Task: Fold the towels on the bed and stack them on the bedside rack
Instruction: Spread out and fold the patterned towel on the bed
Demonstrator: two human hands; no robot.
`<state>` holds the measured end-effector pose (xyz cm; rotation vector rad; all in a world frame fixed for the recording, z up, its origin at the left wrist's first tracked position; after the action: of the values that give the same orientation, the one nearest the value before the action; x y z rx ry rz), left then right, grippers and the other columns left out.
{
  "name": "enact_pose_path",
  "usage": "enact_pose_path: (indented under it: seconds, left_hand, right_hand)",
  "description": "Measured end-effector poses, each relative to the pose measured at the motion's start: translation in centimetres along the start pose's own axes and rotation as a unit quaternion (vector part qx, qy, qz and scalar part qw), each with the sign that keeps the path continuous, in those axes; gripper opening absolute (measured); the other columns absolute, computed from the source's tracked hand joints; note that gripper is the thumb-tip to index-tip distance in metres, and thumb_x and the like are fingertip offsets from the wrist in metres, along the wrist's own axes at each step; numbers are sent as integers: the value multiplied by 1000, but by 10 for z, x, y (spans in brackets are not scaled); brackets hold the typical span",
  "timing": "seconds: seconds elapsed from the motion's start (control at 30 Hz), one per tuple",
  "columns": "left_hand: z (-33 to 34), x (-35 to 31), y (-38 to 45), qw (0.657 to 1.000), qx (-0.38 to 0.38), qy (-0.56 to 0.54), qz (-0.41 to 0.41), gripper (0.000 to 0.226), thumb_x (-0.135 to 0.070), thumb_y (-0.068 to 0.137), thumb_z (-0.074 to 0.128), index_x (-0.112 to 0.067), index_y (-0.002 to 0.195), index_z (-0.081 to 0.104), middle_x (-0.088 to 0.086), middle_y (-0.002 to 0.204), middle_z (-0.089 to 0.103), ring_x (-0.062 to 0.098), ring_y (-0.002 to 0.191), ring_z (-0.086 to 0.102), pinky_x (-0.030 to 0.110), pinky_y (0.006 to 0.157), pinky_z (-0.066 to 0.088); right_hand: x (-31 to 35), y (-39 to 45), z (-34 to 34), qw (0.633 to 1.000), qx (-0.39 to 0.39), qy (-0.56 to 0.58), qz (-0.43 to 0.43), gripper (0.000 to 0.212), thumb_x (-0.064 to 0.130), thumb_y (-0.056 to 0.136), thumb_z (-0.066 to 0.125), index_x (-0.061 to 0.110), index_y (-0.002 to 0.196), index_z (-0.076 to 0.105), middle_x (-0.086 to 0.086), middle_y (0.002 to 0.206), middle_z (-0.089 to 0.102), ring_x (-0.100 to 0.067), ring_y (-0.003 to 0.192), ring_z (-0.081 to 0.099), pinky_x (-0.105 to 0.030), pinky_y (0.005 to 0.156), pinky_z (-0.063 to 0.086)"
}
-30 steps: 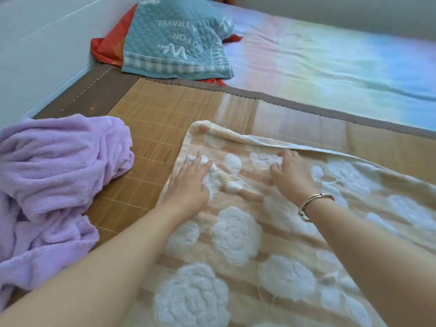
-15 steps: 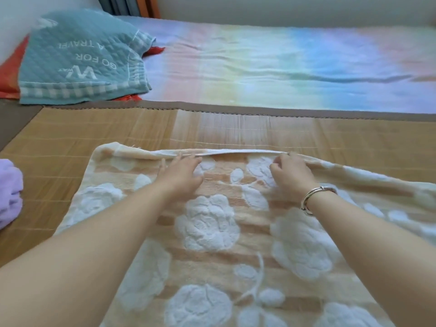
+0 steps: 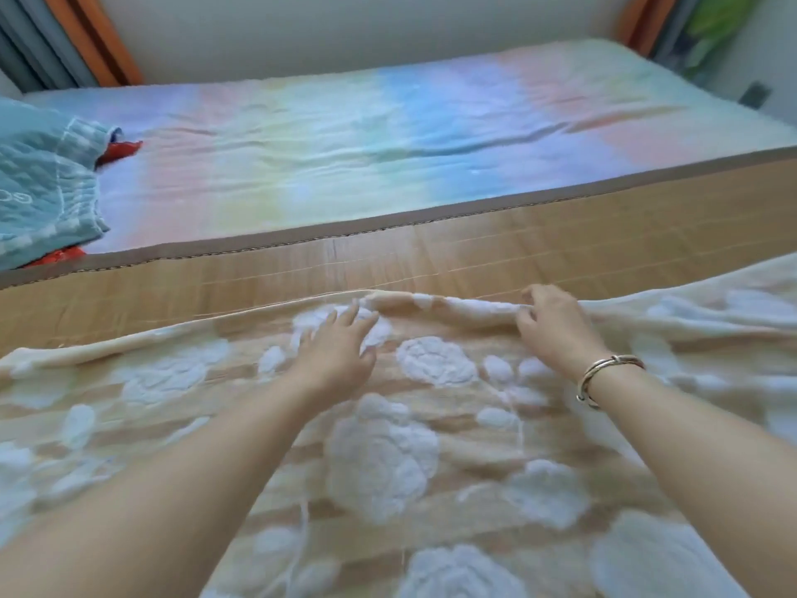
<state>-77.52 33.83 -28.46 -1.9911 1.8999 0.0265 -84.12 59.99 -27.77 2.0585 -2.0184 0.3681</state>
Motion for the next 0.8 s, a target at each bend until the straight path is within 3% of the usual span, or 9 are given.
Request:
enact_pose_path:
  seconds: [0.13,0.27,0.4,0.57,0.7,0.8]
  left_hand:
    - [27,-117,12,995,17,-48,87,55,-30,99,41,-30,150,23,-6,161,5,20,148,7,51,118,14]
    - [42,-194,27,991,12,-49,124,57,-30,98,39,-31,151,18,-7,161,9,18,148,9,46,119,9]
    - [51,-227,50,992,-17,-47,114,49,-37,100,35,-30,148,29,-7,154,30,16,143,24,48,118,14]
    - [65,-250,69,995,-22,-30,91,41,-46,100,31,-31,131,54,-8,136,53,20,135,34,46,116,17]
    - [71,-271,85,993,-49,-38,102,38,-45,99,34,-29,127,56,-9,133,56,18,135,35,43,114,20]
    - [80,-300,98,991,-43,-36,122,42,-45,99,34,-29,135,49,-9,140,50,17,140,30,43,116,18]
  right_hand:
    - [-96,-11,-36,995,43,-80,42,28,21,91,40,13,112,57,-12,119,59,-32,113,51,-39,89,40]
    - [-147,-12,-48,994,81,-69,-1,28,23,93,40,17,115,57,-8,118,58,-29,113,51,-39,92,40]
    - [-171,7,-53,995,21,-99,3,34,27,96,33,13,115,58,-8,119,57,-28,117,47,-39,95,36]
    - [-199,30,-40,990,65,-126,25,46,33,95,21,16,120,55,-5,133,50,-26,125,43,-45,106,28]
    - [-202,52,-36,994,108,-33,7,44,33,95,23,17,126,51,-4,136,48,-24,129,41,-48,105,31]
    - [-225,58,-65,994,23,105,21,31,27,95,31,11,99,57,-6,104,62,-28,102,55,-40,83,44]
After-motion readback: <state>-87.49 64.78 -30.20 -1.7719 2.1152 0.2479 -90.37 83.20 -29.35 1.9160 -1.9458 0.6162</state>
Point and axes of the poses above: each hand's wrist, its own y-axis towards the middle knuckle, its own z-axis out of the palm, x = y × z, the point moved 6 cm from there along y, towards the middle knuckle
